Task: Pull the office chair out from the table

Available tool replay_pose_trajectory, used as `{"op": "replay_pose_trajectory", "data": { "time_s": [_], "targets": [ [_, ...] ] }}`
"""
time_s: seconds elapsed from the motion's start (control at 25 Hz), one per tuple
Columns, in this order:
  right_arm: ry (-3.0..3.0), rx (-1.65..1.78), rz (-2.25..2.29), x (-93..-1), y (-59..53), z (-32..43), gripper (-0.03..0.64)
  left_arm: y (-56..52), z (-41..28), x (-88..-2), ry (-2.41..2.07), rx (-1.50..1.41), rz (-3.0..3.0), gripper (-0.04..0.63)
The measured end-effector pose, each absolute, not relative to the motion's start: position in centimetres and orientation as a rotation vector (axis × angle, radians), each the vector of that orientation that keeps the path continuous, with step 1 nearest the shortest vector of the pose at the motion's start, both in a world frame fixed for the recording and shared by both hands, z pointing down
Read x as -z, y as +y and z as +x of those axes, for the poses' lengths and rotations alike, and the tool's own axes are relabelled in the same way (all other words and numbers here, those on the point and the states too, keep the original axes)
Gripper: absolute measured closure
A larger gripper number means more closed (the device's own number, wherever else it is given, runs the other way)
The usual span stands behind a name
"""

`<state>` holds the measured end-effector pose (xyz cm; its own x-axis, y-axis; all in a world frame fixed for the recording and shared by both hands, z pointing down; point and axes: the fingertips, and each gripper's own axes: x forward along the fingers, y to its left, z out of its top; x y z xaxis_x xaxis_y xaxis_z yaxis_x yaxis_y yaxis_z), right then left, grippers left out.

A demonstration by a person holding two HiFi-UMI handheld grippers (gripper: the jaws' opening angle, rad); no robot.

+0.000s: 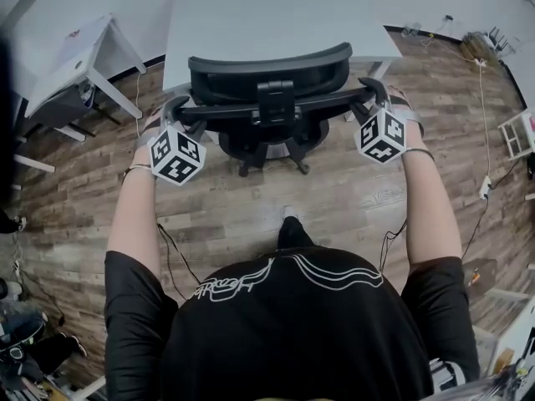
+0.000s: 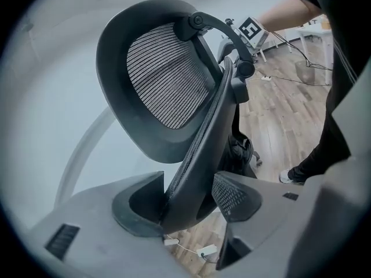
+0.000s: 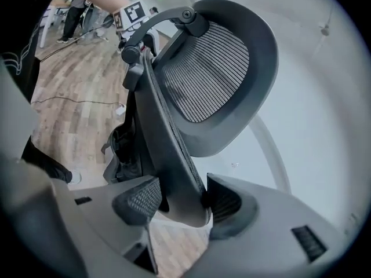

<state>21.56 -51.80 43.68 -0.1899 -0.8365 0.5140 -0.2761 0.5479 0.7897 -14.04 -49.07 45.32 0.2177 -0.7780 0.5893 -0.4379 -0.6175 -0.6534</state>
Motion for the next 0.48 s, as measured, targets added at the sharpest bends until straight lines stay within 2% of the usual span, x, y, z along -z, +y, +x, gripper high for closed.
{"op": "replay_pose_trajectory", "data": {
  "time_s": [0.48],
  "targets": [
    [-1.713,0.64,0.992,-43.5,-42.0,21.2,0.365,-41.4,-14.3,-45.1,1.122,1.302,-2.167,0.337]
  ]
}}
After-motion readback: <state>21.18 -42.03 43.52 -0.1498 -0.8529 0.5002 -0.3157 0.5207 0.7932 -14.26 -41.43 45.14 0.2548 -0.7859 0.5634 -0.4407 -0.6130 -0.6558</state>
